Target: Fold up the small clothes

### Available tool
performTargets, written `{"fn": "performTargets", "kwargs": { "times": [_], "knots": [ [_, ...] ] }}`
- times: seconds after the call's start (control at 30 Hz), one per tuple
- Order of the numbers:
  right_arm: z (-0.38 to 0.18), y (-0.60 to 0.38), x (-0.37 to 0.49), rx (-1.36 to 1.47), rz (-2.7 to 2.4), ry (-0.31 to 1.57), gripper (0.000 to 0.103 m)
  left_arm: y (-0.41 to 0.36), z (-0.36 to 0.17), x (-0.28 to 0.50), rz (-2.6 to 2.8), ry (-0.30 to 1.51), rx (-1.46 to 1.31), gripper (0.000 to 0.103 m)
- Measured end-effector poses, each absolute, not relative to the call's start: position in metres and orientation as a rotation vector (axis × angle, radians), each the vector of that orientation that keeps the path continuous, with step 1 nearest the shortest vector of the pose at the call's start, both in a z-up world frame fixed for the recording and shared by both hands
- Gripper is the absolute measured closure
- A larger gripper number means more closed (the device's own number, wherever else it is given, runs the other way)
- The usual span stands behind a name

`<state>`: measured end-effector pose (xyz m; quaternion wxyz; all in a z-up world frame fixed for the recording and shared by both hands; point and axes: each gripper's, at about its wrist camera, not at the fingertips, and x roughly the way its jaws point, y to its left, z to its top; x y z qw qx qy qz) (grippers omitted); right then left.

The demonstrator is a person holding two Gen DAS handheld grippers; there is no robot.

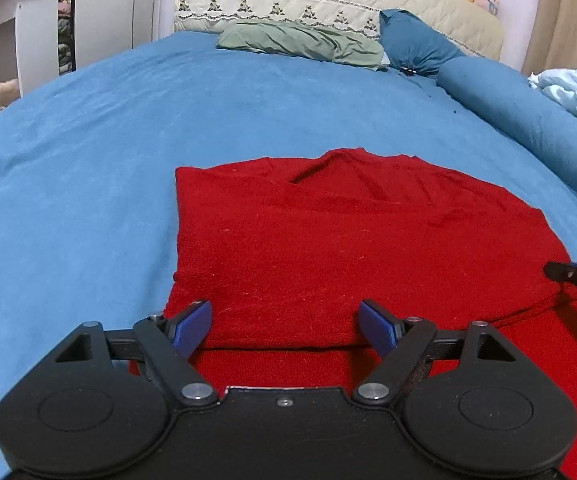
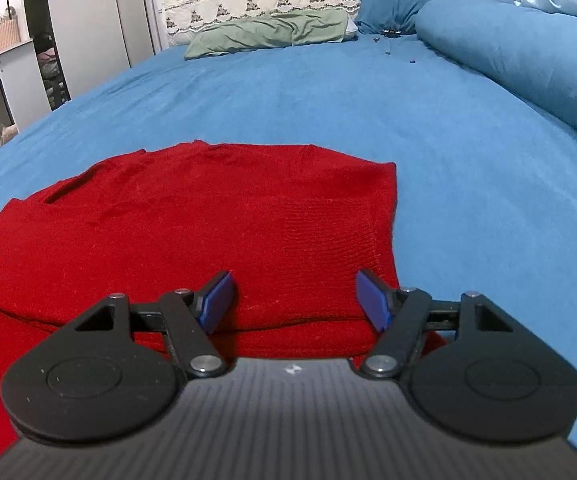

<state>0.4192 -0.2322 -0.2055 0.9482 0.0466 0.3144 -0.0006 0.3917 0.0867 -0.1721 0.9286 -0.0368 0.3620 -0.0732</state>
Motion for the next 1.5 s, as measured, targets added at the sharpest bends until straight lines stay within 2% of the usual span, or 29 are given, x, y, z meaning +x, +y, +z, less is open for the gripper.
{"fn": "performTargets", "kwargs": {
  "times": [0.3,0.4,0.43,0.5,0.67,0.83,1.0,1.23,1.3,1.37,1.5],
  "knots": [
    [-0.11,-0.249,0.328,0.127,0.053,0.531,0.018,0.067,-0.085,0.321,-0.141,0.65,-0.038,0.019],
    [-0.076,-0.256,0.284,0.125,0.086,0.516,0.005,0.07,-0.051,0.283,-0.157,0.632,-0.04,0.016],
    [-0.065,-0.259,0.267,0.124,0.105,0.511,0.0,0.07,-0.043,0.271,-0.157,0.63,-0.034,0.011],
    [-0.048,-0.261,0.237,0.11,0.125,0.514,0.0,0.073,-0.027,0.245,-0.153,0.622,-0.037,0.004],
    [-0.031,-0.268,0.171,0.132,0.148,0.571,0.0,0.079,-0.011,0.188,-0.159,0.636,-0.049,0.003],
    [-0.04,-0.268,0.115,0.15,0.105,0.639,0.0,0.09,-0.028,0.134,-0.131,0.694,-0.085,0.003],
    [-0.073,-0.267,0.075,0.161,0.045,0.711,0.0,0.1,-0.069,0.1,-0.097,0.782,-0.119,0.004],
    [-0.136,-0.258,0.049,0.182,-0.019,0.812,0.0,0.107,-0.127,0.093,-0.027,0.859,-0.122,0.021],
    [-0.151,-0.252,0.051,0.179,-0.03,0.842,0.005,0.109,-0.137,0.094,-0.021,0.865,-0.126,0.028],
    [-0.166,-0.248,0.052,0.179,-0.039,0.869,0.016,0.108,-0.146,0.097,-0.016,0.869,-0.126,0.034],
    [-0.184,-0.243,0.056,0.188,-0.057,0.893,0.024,0.106,-0.16,0.097,-0.019,0.878,-0.112,0.035]
  ]
}}
